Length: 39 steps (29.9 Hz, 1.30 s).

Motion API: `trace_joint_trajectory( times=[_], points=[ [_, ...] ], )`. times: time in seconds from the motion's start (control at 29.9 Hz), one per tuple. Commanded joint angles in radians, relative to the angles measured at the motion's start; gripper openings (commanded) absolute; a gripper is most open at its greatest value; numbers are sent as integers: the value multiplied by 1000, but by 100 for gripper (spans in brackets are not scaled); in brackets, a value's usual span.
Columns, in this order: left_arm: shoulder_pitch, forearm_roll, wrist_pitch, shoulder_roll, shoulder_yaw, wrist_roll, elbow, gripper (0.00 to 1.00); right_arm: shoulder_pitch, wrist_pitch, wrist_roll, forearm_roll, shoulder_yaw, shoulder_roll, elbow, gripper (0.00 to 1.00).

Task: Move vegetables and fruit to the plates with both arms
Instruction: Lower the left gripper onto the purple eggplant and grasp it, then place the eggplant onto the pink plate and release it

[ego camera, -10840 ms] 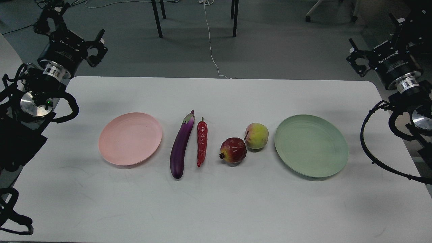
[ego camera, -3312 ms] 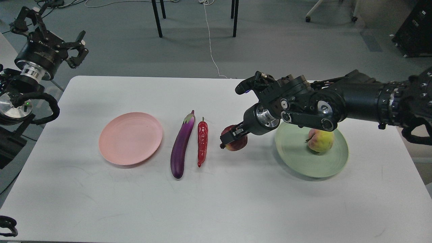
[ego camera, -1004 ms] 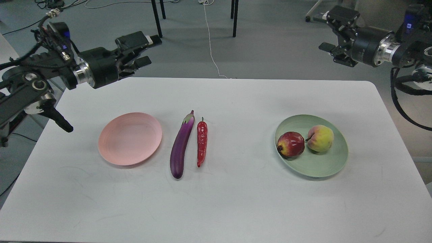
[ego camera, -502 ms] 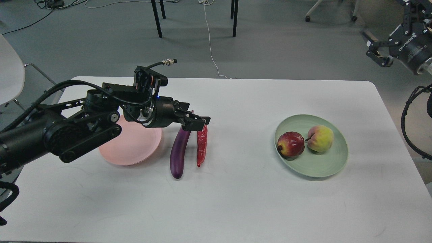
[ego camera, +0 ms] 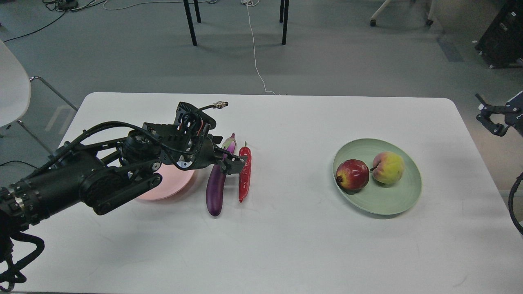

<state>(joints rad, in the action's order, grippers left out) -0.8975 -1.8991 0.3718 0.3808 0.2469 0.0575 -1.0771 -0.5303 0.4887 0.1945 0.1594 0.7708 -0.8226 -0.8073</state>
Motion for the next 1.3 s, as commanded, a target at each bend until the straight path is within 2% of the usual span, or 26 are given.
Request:
trace_joint_trajectory(
  times=[0.0,0.17,0.6,0.7,0.8,0.94,1.1,1.27],
  points=[
    [11,-2,-8,1,-1,5,26,92,9,0,0,0,7,-1,-3,98],
    [12,-2,-10,1,-21,10,36,84,9,0,-1,-1,16,-1,-21,98],
    [29,2,-25,-16,-54,13,89,80,9,0,-1,-1,19,-3,-62,98],
    [29,0,-31,-17,-89,21,89,70,9,0,-1,-1,19,-3,-62,98],
    [29,0,-33,-29,-92,22,89,55,9,0,-1,-1,21,-3,-61,98],
    [28,-2,-36,-46,-92,22,88,40,9,0,-1,-3,19,-3,-59,98],
    [6,8,-36,-43,-80,21,72,33,9,0,-1,-3,19,-3,-59,98],
    [-87,76,-33,27,-69,21,16,32,6,0,-1,-3,22,-3,-61,98]
  ],
)
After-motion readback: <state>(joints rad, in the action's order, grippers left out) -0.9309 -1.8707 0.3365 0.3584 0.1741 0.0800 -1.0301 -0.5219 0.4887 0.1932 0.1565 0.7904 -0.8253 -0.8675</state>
